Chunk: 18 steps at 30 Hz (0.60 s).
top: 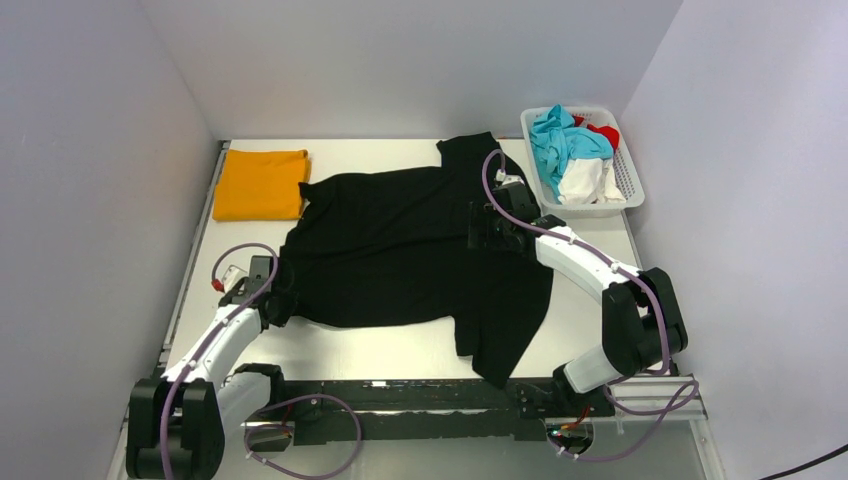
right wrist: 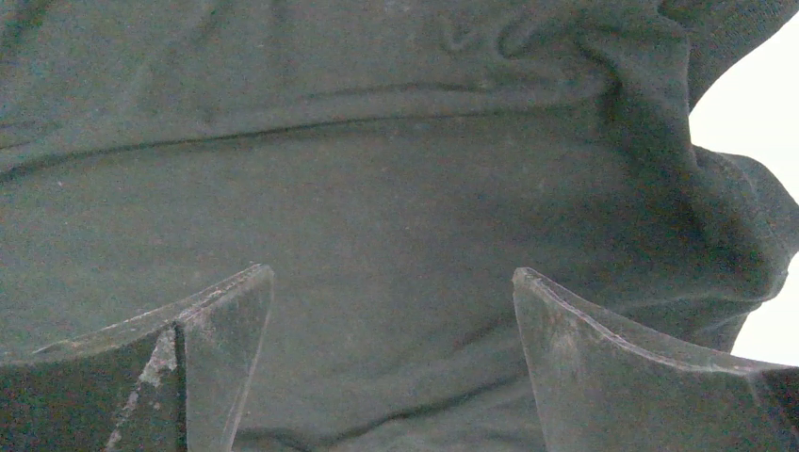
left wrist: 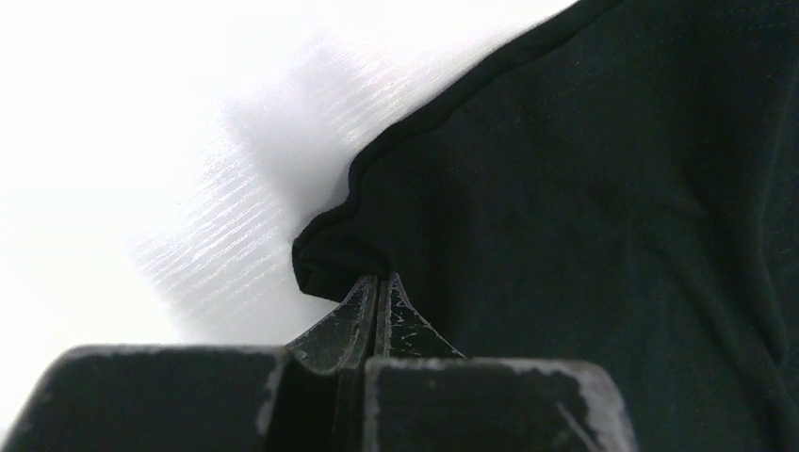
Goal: Fold and stack the t-shirts
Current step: Grab the side of the flattened tshirt closest away from the robot with both arms
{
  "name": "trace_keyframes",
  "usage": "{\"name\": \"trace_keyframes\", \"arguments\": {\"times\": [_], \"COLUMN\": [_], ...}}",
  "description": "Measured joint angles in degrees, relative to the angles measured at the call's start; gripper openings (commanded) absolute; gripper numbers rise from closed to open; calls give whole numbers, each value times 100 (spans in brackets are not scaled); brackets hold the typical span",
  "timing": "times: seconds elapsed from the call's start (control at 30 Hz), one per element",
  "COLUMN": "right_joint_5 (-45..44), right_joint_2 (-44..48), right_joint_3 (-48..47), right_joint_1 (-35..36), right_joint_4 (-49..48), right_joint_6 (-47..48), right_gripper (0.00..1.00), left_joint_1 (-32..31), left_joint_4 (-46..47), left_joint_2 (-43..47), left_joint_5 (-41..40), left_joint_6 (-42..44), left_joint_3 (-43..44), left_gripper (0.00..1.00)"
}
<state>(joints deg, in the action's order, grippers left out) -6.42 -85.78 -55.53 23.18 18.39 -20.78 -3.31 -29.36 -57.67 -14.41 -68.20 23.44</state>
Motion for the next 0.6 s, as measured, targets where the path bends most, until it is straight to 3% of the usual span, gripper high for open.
{"name": "trace_keyframes", "arguments": {"times": [0.33, 0.6], "right_joint_5": [-50, 120], "right_joint_2": [671, 1690], "right_joint_3": [170, 918], "right_joint_1": [205, 1709], "right_joint_4": [848, 2474], "right_joint_6": [-55, -835], "right_gripper": [100, 95], "left_joint_1": [0, -2], "left_joint_4": [76, 68], "left_joint_2": [212, 715], "left_joint_5": [46, 61], "left_joint_6": [271, 551], "left_joint_3": [-79, -339], "left_gripper": [0, 0]}}
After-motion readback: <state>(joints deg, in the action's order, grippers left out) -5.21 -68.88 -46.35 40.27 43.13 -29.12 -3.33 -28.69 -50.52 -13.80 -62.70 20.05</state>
